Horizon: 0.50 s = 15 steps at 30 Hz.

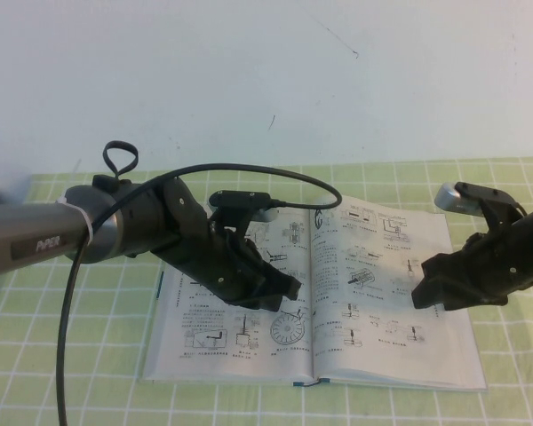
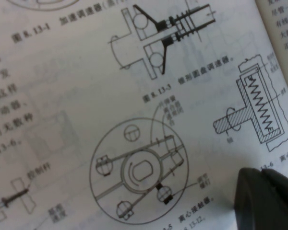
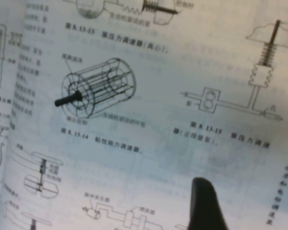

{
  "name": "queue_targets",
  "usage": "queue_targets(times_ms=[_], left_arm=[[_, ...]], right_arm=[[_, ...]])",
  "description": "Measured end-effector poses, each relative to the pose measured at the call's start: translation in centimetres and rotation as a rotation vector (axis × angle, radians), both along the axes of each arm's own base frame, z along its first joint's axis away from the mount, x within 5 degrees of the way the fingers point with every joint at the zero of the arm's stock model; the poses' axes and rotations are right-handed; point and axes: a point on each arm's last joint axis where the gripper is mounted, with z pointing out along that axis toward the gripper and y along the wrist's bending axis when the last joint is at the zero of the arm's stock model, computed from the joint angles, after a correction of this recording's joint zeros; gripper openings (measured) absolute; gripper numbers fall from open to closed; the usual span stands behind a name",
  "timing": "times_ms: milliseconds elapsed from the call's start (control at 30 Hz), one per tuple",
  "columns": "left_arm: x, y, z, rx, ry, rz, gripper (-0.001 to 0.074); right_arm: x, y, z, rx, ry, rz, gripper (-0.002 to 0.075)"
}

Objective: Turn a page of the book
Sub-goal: Open the closed book

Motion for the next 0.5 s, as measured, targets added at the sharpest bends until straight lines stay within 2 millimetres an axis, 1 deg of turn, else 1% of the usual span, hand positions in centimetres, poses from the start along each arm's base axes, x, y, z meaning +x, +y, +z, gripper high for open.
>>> queue_targets(times_ms=[500], left_arm=[[0.0,-0.01,0.01,-0.002,0.002,0.003,-0.0004]], right_arm=[[-0.29,-0.19,-0.16,-0.021,0.045,-0.016,0.0396]])
